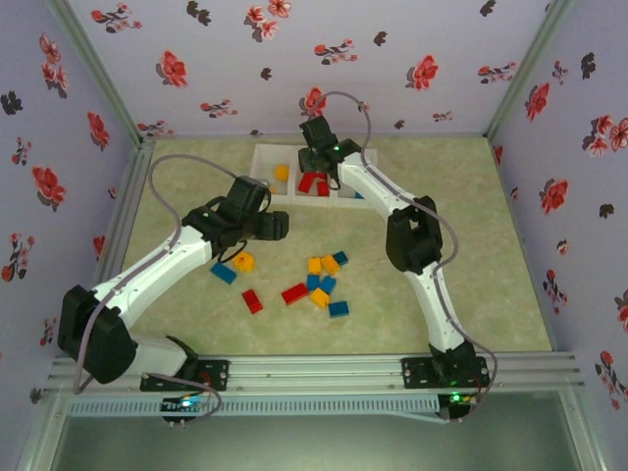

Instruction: Sort the legos into containers by color

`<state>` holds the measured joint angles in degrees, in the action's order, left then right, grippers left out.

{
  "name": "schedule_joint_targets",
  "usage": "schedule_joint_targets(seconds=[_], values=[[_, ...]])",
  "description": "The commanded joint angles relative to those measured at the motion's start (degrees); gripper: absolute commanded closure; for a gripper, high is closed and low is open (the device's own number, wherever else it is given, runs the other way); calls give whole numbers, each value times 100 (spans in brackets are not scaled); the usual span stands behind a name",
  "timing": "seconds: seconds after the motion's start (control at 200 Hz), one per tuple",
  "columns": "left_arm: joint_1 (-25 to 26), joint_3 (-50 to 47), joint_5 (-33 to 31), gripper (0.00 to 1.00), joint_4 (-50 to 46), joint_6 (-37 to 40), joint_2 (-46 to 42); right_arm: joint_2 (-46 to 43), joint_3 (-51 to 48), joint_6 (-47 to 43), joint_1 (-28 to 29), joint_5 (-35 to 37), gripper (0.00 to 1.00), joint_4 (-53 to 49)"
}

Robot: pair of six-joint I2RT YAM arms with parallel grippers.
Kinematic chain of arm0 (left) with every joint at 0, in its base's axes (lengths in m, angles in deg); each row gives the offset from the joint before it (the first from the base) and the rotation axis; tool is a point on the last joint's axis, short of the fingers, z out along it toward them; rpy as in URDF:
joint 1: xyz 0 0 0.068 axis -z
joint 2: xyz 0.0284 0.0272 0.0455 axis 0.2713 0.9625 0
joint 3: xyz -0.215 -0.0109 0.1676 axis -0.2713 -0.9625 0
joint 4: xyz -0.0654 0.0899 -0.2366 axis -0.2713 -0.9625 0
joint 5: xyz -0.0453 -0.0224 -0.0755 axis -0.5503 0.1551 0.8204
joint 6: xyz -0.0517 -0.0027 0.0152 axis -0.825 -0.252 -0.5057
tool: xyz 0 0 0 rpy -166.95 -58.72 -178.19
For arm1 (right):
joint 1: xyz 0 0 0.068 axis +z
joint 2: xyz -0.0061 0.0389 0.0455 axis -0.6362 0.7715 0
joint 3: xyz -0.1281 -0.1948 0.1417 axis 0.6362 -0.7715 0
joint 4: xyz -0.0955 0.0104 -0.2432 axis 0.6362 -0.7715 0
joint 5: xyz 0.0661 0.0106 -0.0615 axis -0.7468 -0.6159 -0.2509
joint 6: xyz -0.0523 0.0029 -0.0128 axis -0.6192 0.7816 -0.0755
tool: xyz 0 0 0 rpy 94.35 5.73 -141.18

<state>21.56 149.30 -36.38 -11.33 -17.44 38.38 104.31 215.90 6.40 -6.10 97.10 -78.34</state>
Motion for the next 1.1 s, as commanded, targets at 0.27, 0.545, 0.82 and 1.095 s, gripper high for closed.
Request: schedule_joint_targets(seconds=[0.27, 0.545, 0.82, 1.095], values=[[71, 32, -66, 17, -227, -70, -118, -685, -608, -11, -71, -2, 36, -211], [197, -20, -41, 17, -208, -132, 39, -2123, -2505, 63, -63, -123, 34, 457], [675, -336, 55, 17, -282, -431, 165, -3388, -4256, 275, -45, -250, 33, 891], [1104, -889, -15, 18, -377, -1063, 176, -3991, -5395, 573, -28, -422, 32, 1113]])
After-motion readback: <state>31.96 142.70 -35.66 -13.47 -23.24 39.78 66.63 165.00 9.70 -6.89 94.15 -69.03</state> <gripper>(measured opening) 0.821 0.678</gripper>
